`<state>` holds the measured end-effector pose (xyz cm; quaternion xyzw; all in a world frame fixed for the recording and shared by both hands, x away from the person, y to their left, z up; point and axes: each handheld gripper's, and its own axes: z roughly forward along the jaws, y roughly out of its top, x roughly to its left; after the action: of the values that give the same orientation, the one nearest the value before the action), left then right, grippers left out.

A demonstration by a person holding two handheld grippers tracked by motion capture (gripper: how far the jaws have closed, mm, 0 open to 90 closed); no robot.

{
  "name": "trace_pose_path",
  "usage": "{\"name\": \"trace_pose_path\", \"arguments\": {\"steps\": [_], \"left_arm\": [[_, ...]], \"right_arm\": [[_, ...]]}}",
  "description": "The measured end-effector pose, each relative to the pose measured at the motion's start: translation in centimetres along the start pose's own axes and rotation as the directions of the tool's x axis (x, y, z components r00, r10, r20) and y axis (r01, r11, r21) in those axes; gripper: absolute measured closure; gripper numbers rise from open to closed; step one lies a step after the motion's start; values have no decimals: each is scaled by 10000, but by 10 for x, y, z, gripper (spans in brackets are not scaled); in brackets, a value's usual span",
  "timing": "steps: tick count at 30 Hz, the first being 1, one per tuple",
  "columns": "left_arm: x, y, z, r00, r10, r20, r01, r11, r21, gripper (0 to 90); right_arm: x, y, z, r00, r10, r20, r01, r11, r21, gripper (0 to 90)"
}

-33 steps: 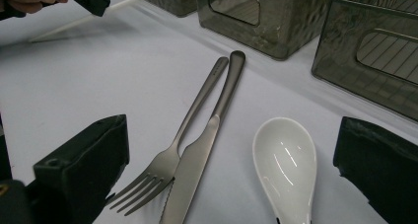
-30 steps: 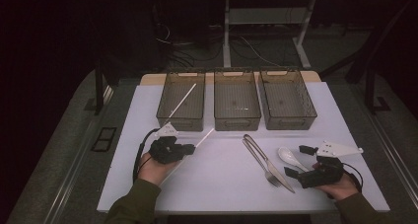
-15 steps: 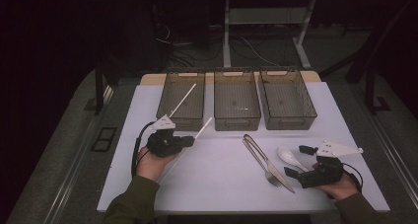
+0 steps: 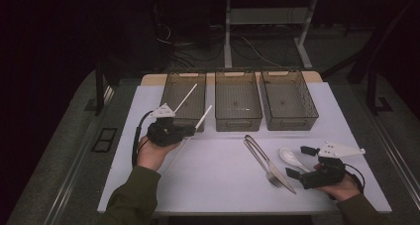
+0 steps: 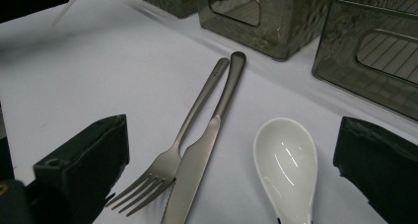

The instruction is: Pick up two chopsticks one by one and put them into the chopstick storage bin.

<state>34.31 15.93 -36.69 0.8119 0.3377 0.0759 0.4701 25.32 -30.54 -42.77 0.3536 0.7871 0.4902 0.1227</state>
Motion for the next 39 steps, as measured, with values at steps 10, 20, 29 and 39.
{"name": "trace_pose_path", "arguments": {"steps": [10,20,29,39], "left_arm": [[11,29,-3,10000,96,-16,-96,9999,-98,841],[27,70,-5,9991,352,-244,-360,9988,-318,841],[59,105,-3,9958,515,-760,-561,9966,-597,841],[94,119,11,9920,439,-1180,-508,9972,-557,840]], "right_arm": [[0,0,0,10000,-42,17,42,10000,-38,5],[0,0,0,10000,32,22,-32,10000,-11,5],[0,0,0,10000,23,18,-23,10000,-12,5],[0,0,0,10000,40,-30,-40,10000,10,5]]}}
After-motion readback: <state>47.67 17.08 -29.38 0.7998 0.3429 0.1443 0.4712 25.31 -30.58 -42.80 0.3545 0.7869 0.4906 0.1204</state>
